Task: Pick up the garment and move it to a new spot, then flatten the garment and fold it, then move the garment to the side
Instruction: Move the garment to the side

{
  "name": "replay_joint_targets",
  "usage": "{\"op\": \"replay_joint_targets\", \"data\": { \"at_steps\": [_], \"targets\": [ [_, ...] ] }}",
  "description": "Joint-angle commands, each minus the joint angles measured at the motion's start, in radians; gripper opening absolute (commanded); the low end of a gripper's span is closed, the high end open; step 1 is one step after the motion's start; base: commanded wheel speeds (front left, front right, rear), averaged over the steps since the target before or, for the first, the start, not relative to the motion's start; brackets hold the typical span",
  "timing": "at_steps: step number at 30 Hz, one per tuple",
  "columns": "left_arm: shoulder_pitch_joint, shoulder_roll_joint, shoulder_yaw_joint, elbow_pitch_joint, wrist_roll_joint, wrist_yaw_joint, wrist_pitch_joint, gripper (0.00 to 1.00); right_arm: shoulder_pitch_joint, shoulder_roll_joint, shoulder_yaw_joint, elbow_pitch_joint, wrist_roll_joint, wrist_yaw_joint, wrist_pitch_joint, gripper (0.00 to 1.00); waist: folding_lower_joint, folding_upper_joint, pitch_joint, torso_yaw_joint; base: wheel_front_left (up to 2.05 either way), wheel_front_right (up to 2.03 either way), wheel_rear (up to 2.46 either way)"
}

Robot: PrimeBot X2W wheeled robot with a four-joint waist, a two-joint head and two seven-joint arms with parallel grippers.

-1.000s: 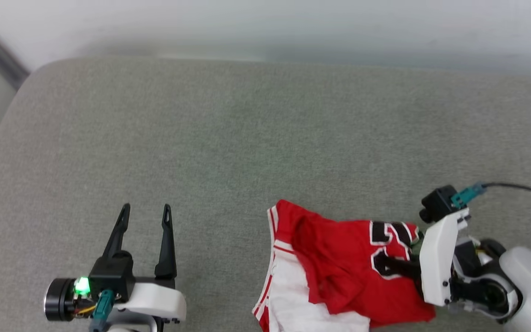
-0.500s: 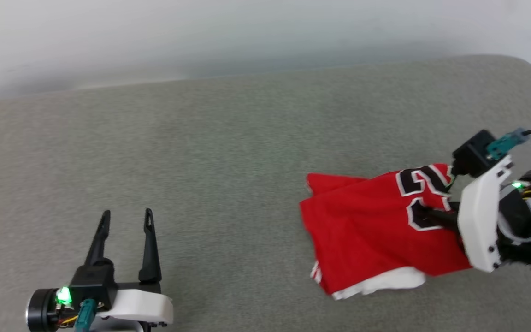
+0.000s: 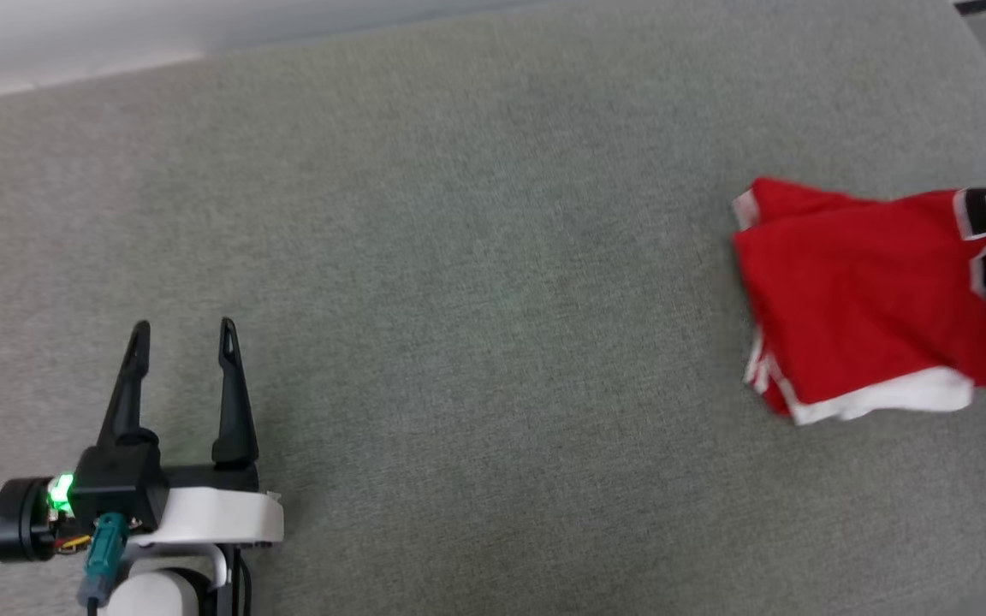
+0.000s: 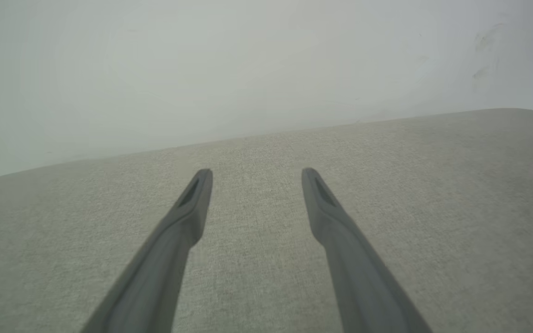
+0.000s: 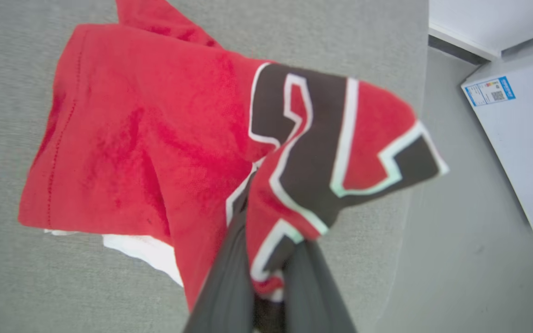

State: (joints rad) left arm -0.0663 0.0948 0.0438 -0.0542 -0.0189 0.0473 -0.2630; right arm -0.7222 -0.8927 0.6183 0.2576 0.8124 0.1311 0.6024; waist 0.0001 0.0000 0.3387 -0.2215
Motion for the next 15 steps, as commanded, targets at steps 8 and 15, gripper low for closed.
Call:
{"op": "replay_joint_targets", "data": {
  "at_steps": [8,15],
  "targets": [
    [-0.069,0.027,0.008,-0.033,0.011,-0.017,-0.002,1.0,-0.104,-0.004,-0.093,0.193,-0.101,-0.001,-0.051,0.0,-0.0001,0.0,0.137,0.0,0.0,0.0,0.0],
    [-0.103,0.04,0.014,-0.037,0.015,-0.016,-0.002,1.0,-0.155,0.086,-0.18,0.373,-0.214,-0.001,-0.088,0.0,-0.0001,0.0,0.193,0.009,0.0,0.0,0.0]
  ]
}}
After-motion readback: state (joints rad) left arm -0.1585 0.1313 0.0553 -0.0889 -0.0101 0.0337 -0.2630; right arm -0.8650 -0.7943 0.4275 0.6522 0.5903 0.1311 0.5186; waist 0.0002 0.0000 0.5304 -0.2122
